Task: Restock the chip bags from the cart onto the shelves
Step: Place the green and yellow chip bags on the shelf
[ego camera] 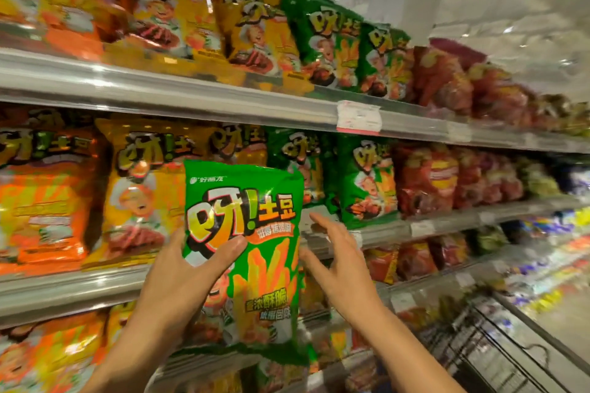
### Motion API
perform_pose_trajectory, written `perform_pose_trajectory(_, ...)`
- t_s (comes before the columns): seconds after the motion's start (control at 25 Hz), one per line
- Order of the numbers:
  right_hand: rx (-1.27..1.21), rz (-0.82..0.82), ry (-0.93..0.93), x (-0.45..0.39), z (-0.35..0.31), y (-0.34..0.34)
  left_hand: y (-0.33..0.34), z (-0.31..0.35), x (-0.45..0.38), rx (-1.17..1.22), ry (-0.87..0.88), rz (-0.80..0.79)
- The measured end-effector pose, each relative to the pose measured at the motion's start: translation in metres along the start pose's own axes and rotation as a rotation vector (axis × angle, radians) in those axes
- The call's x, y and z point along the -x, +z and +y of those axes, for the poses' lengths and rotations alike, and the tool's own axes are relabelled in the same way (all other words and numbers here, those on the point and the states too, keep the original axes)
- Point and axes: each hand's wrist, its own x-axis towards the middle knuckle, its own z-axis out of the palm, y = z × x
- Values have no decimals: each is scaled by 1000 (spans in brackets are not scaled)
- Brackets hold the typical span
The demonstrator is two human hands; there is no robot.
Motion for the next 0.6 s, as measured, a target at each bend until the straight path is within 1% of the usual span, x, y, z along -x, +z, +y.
perform_pose_trajectory(0.16,-60,37,36,3,48,-57,74,1,-7,-101,24,-34)
perform_pose_trajectory(0.36,-118,97,6,-10,128,-130,186,5,-15,-155,43,-71)
perform_pose_trajectory(0.48,-163,106,-5,-24,178,-170,249,7,-23,-189,51,-114)
perform_pose_trajectory(0.6,-243,92,-20,-35,224,-193,297,2,-28,-263,33,-102)
